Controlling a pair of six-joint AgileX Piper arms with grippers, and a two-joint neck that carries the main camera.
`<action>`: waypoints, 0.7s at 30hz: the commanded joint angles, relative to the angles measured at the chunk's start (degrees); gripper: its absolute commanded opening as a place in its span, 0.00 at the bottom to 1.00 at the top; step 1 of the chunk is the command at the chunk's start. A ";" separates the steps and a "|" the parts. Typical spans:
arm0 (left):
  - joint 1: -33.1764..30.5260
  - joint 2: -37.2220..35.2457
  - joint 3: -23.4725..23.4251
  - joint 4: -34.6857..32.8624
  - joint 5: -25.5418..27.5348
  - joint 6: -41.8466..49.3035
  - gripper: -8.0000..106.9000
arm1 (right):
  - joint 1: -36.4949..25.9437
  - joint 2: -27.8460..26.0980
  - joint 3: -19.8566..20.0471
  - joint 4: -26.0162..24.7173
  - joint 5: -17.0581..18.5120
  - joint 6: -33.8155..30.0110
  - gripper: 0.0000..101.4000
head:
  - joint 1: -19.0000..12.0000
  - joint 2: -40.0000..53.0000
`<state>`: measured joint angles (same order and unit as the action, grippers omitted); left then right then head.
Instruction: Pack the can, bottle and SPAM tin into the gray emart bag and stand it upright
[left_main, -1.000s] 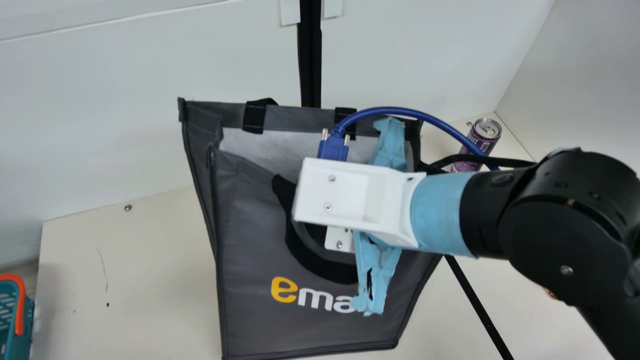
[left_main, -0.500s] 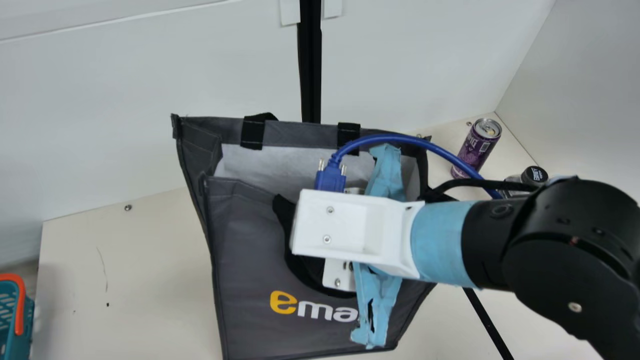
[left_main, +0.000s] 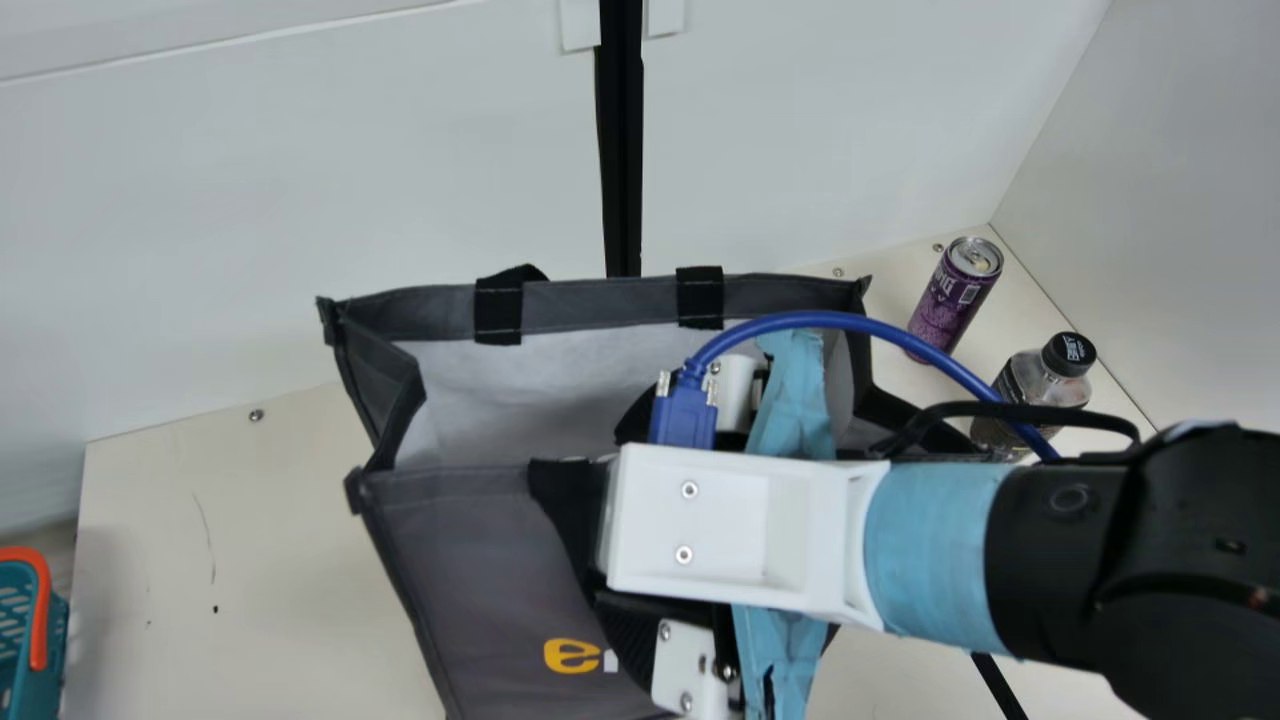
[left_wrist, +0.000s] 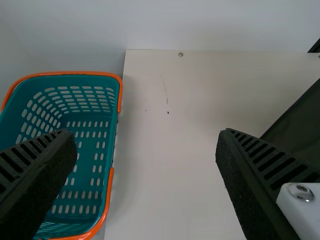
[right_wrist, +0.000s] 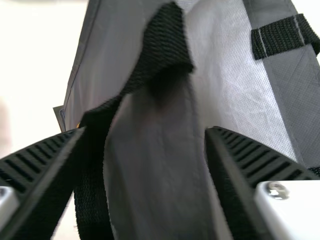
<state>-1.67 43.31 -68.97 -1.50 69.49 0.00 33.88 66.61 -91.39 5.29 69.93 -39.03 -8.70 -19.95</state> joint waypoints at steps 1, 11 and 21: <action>0.00 0.00 0.00 0.00 0.00 0.00 0.85 | 0.59 -0.47 0.05 -0.19 -0.03 0.57 0.94 | -1.30 -0.05; 0.00 0.00 0.00 0.00 0.00 0.00 0.85 | 3.54 -2.63 0.02 -1.52 -0.03 2.96 0.94 | -1.30 -0.05; 0.00 0.00 0.00 0.00 0.00 0.00 0.85 | 4.64 -4.02 -1.18 -1.22 -0.03 4.95 0.94 | -1.30 -0.05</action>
<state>-1.67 43.31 -68.97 -1.50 69.49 0.00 38.47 62.64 -92.44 3.86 69.94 -34.30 -8.70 -19.95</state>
